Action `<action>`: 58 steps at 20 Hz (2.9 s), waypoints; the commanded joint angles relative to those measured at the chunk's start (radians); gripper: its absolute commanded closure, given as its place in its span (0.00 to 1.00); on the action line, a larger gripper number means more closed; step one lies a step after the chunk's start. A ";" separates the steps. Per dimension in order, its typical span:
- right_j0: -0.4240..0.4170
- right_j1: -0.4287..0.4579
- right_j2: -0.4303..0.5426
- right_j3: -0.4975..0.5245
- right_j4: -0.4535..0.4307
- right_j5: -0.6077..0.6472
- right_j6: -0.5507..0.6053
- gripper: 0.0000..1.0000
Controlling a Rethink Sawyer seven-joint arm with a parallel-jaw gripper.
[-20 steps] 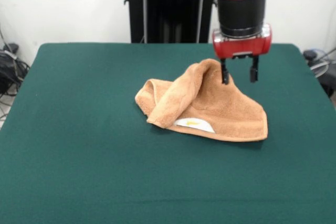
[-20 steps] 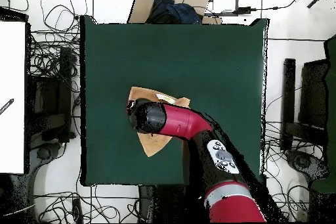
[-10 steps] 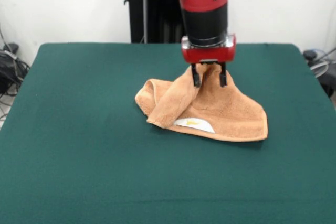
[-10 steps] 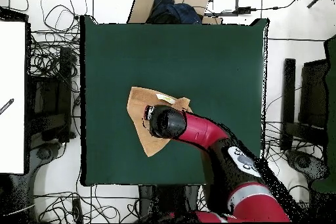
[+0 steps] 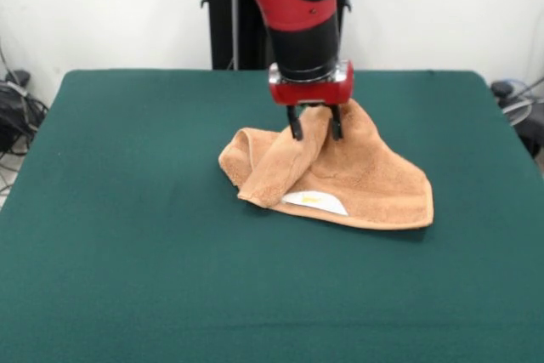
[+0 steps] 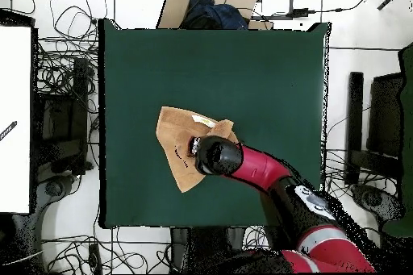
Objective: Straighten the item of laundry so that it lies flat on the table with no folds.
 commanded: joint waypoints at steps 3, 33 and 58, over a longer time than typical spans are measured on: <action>-0.054 0.075 0.101 0.013 -0.063 -0.032 0.049 0.00; -0.044 0.061 0.067 -0.060 -0.139 0.018 0.077 1.00; 0.105 -0.119 -0.066 0.208 -0.075 -0.225 0.231 1.00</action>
